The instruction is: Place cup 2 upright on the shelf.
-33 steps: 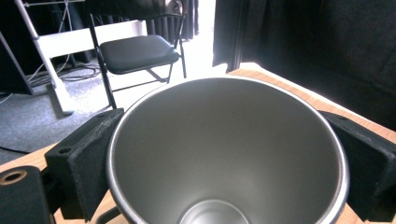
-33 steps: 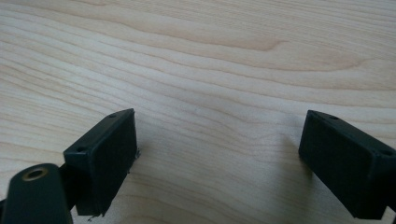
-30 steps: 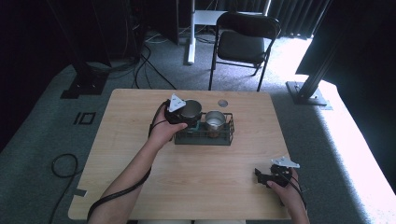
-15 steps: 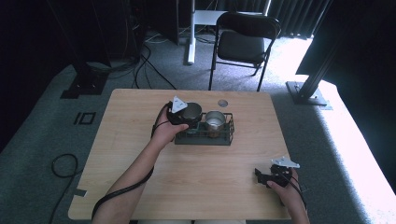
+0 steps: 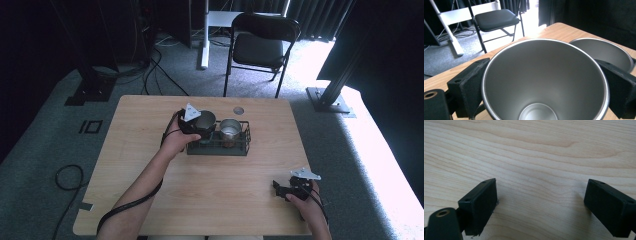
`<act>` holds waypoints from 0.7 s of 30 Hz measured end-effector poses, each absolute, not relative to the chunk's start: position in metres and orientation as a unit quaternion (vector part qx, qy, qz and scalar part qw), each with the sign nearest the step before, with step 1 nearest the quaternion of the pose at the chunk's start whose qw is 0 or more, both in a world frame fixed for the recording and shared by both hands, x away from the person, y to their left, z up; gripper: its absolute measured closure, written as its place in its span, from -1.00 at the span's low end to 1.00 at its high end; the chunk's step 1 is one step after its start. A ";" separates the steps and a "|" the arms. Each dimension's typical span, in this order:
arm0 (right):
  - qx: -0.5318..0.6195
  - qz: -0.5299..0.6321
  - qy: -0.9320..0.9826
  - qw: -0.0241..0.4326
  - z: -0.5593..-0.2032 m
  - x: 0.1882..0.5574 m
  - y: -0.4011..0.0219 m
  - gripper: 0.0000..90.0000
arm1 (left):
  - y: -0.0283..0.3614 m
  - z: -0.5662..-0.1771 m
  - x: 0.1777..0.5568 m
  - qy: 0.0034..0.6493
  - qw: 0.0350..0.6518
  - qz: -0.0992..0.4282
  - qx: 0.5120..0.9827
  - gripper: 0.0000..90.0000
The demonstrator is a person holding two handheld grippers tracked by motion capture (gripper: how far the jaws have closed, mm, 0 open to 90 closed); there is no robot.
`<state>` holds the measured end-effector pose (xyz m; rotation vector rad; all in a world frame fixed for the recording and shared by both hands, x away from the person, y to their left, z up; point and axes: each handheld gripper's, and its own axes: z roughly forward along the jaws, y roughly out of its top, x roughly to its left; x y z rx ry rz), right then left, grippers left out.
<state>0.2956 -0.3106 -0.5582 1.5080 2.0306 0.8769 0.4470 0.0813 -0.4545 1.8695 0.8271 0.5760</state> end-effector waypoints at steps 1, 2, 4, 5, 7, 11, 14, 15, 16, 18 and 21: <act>0.548 0.319 0.738 0.230 -0.558 0.296 -0.311 -0.76 | 0.082 -0.454 0.446 0.344 0.487 0.234 0.768 -0.86; 0.548 0.319 0.738 0.230 -0.558 0.296 -0.311 -0.76 | 0.083 -0.454 0.446 0.345 0.486 0.231 0.769 -0.86; 0.548 0.319 0.738 0.230 -0.558 0.296 -0.311 -0.76 | 0.084 -0.453 0.446 0.344 0.484 0.229 0.771 -0.86; 0.548 0.319 0.738 0.230 -0.558 0.296 -0.311 -0.76 | 0.083 -0.453 0.446 0.340 0.484 0.230 0.773 -0.86; 0.548 0.319 0.738 0.230 -0.558 0.296 -0.311 -0.76 | 0.082 -0.454 0.445 0.332 0.484 0.232 0.775 -0.86; 0.548 0.319 0.738 0.230 -0.558 0.296 -0.311 -0.76 | 0.081 -0.454 0.444 0.329 0.486 0.234 0.775 -0.85; 0.548 0.319 0.738 0.230 -0.558 0.296 -0.311 -0.76 | 0.082 -0.455 0.444 0.338 0.488 0.234 0.770 -0.85; 0.548 0.319 0.738 0.230 -0.558 0.296 -0.311 -0.76 | 0.082 -0.454 0.444 0.340 0.489 0.233 0.769 -0.85; 0.548 0.319 0.738 0.230 -0.558 0.296 -0.311 -0.76 | 0.082 -0.455 0.444 0.339 0.488 0.236 0.769 -0.85; 0.548 0.319 0.738 0.230 -0.558 0.296 -0.311 -0.76 | 0.083 -0.455 0.444 0.346 0.488 0.241 0.764 -0.85; 0.548 0.319 0.738 0.230 -0.558 0.296 -0.311 -0.76 | 0.083 -0.456 0.443 0.353 0.492 0.237 0.760 -0.86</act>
